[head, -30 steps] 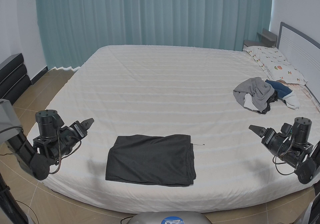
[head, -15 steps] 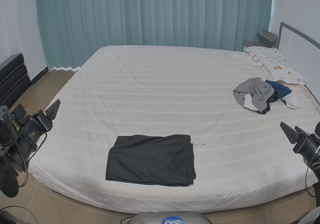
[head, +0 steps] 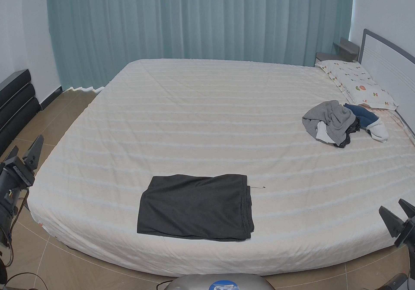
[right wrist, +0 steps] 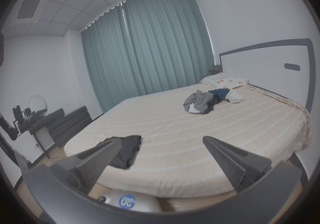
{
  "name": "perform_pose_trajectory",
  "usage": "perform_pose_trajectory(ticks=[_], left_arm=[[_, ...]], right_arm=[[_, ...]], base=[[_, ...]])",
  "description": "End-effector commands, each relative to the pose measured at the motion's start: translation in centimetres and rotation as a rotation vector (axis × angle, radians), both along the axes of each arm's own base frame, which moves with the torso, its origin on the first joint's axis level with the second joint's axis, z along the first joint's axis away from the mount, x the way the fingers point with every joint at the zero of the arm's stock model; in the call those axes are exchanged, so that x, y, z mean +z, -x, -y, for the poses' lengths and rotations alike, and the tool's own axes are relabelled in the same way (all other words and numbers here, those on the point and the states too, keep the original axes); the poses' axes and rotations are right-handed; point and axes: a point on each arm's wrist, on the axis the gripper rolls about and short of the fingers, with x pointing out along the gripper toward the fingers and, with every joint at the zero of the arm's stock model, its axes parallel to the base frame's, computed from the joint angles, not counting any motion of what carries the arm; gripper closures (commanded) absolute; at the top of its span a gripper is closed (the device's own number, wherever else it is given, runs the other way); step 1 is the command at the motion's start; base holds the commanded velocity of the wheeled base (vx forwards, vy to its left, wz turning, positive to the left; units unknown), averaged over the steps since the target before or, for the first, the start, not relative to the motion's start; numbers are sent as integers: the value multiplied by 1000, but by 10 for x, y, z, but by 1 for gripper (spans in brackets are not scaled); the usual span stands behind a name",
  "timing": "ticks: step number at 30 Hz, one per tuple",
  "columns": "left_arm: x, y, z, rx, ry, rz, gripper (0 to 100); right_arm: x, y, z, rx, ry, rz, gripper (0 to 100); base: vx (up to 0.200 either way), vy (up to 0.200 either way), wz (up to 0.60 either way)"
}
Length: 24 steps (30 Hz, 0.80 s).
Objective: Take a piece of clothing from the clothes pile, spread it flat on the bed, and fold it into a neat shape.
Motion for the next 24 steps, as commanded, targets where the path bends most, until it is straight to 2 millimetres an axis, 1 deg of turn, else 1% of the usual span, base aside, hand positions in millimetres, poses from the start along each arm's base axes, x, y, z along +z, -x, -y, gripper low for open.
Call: perform_pose_trajectory(ticks=[1, 3, 4, 5, 6, 7, 11, 14, 15, 16, 19, 20, 22, 23, 24], left_arm=[[-13, 92, -1, 30, -49, 109, 0], [-24, 108, -2, 42, -93, 90, 0], [-25, 109, -2, 42, -96, 88, 0], [-31, 121, -2, 47, -116, 81, 0], [-31, 122, -2, 47, -117, 82, 0], [-35, 130, -2, 54, -132, 87, 0], [-43, 143, 0, 119, -206, 113, 0], [-41, 144, 0, 132, -209, 129, 0], [-40, 144, 0, 133, -207, 144, 0], [-41, 144, 0, 133, -207, 144, 0], [-52, 139, 0, 128, -208, 112, 0], [-56, 137, 0, 123, -210, 104, 0], [-64, 135, -1, 114, -218, 111, 0], [-64, 135, -1, 114, -218, 111, 0], [-74, 137, -1, 62, -220, 187, 0]], right_arm=[[-1, 74, 2, 18, 37, 198, 0], [-9, 78, 1, 2, 52, 216, 0], [-10, 78, 1, 2, 54, 219, 0], [-14, 77, 1, -8, 90, 224, 0], [-14, 77, 1, -8, 91, 223, 0], [-13, 78, 1, -14, 101, 231, 0], [-12, 77, 1, -23, 143, 247, 0], [-16, 75, 1, -40, 195, 239, 0], [-22, 71, 2, -68, 234, 223, 0], [-25, 70, 2, -77, 244, 228, 0], [-28, 63, 2, -81, 252, 311, 0], [-32, 60, 2, -80, 257, 334, 0], [-41, 55, 2, -81, 275, 352, 0], [-41, 55, 2, -81, 275, 352, 0], [-39, 56, 2, -86, 287, 377, 0]], base=[[0, 0, 0], [0, 0, 0], [0, 0, 0], [0, 0, 0], [0, 0, 0], [0, 0, 0], [0, 0, 0], [0, 0, 0], [0, 0, 0], [0, 0, 0], [0, 0, 0], [0, 0, 0], [0, 0, 0], [0, 0, 0], [0, 0, 0]])
